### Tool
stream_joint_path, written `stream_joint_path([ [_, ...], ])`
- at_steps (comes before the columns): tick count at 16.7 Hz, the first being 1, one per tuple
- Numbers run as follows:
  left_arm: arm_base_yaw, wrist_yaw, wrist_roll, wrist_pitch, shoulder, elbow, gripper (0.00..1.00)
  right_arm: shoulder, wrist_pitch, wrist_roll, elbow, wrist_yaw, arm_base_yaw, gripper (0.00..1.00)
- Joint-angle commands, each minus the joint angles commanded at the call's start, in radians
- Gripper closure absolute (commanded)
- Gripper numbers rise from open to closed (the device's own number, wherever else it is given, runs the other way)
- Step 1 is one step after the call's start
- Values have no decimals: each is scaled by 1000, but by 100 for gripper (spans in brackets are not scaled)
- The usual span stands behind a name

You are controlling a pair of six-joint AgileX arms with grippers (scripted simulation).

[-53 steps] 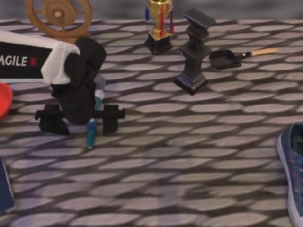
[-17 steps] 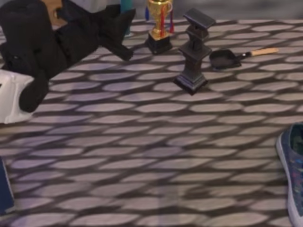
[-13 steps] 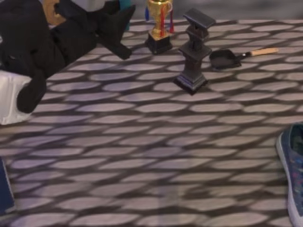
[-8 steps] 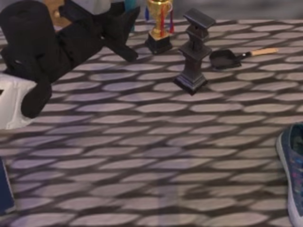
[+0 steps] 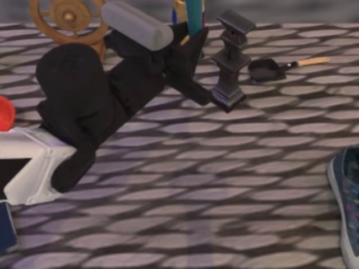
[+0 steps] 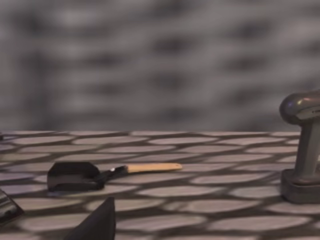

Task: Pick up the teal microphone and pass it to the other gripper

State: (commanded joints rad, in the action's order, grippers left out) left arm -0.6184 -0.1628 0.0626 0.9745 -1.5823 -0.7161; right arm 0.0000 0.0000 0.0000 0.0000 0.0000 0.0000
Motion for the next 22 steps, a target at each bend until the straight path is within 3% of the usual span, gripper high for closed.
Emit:
stream_joint_path([
  [13,-7,7,2,5,4,4,100,13,5,-1,9,-6,8,0],
  [17,-7,7,2,5,4,4,100,164,61,-8,108,-60,83,0],
  [22,-7,7,2,5,4,4,100,537,196,-20,334,-165,234,0],
])
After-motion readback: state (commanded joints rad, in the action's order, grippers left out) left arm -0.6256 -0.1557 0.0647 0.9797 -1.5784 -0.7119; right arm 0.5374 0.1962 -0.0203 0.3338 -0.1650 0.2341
